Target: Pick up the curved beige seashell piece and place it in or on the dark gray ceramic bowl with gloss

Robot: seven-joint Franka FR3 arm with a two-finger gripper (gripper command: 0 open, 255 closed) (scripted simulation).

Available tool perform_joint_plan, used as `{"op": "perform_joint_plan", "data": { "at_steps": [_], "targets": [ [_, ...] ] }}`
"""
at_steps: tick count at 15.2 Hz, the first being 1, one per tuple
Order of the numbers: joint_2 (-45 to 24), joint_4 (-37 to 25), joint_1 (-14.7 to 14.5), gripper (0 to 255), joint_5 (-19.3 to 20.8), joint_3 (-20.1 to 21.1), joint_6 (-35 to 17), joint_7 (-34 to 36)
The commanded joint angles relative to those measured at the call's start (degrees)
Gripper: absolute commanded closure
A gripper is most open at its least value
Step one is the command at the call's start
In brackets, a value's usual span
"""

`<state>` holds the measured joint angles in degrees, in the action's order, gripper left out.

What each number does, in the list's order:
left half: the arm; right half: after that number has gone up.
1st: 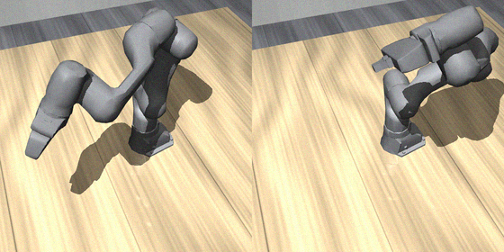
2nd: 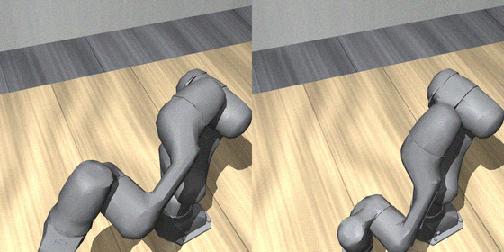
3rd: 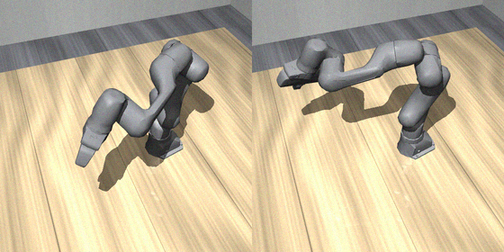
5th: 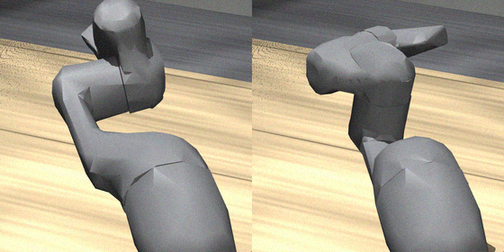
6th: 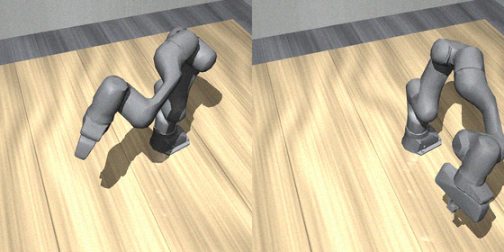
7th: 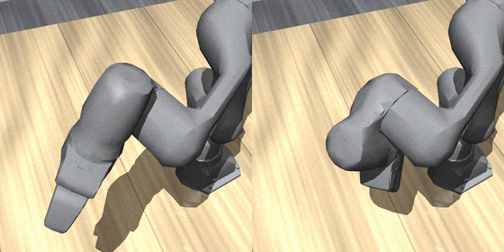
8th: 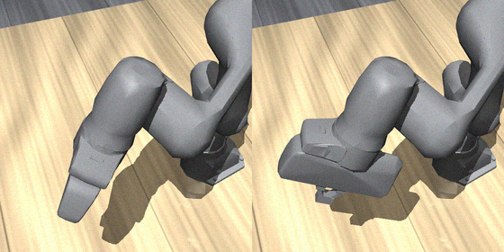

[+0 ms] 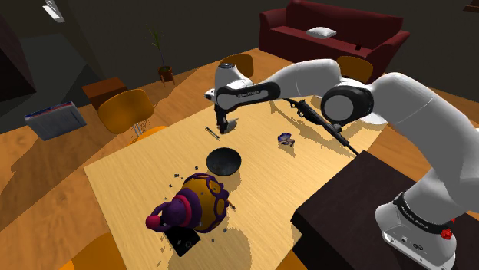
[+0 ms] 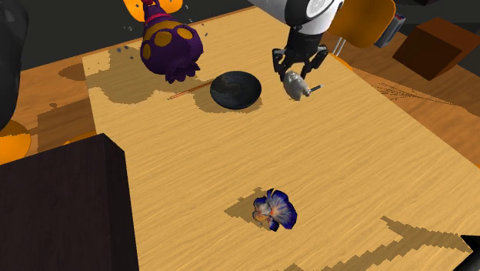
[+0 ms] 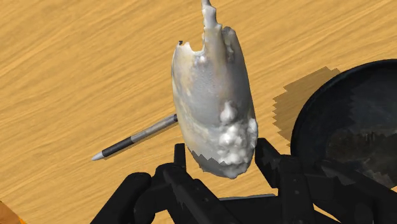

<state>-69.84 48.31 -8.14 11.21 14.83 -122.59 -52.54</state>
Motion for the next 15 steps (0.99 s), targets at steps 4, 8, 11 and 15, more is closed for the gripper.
{"op": "perform_joint_plan", "data": {
  "at_steps": [4, 8, 11, 15],
  "targets": [
    [2.9, 1.3, 0.4, 255, -0.2, 0.3, 1.6, 0.1],
    [4.9, 2.1, 0.6, 255, -0.3, 0.5, 2.9, 0.2],
    [12.3, 16.0, 0.4, 255, 0.0, 0.9, -3.5, 3.6],
    [18.9, 28.2, -1.1, 255, 0.5, 1.4, -9.1, 8.0]
  ]
}}
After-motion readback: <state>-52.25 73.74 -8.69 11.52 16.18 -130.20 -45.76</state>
